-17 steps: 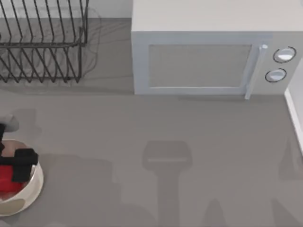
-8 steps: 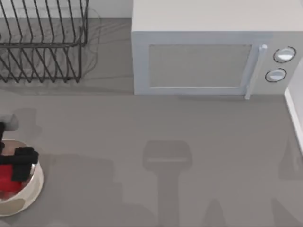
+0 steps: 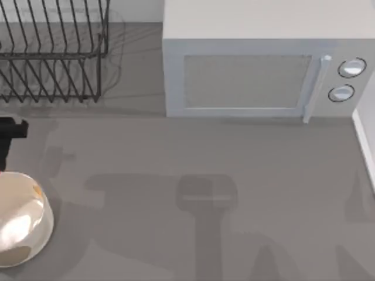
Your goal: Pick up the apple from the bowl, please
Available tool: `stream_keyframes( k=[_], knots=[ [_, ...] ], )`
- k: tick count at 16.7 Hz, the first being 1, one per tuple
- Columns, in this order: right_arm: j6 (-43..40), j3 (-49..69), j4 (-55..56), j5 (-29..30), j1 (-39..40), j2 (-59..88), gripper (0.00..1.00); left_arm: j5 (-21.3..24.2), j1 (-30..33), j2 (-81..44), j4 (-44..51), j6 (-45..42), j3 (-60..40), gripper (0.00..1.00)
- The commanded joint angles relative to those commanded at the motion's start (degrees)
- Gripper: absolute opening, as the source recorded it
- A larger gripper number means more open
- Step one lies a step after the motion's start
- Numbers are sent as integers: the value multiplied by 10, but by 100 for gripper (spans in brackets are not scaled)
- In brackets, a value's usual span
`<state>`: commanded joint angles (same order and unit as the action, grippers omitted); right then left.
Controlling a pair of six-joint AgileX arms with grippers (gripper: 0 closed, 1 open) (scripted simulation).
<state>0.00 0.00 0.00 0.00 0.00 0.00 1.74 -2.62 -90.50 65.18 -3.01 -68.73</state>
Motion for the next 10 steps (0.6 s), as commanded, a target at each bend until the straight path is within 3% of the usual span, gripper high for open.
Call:
stream_keyframes(
  k=[5,10],
  knots=[
    [0,0,0,0,0,0,100,0,3,21,228,4,-205,0],
    [0,0,0,0,0,0,100,-1,5,41,319,6,-294,0]
  ],
)
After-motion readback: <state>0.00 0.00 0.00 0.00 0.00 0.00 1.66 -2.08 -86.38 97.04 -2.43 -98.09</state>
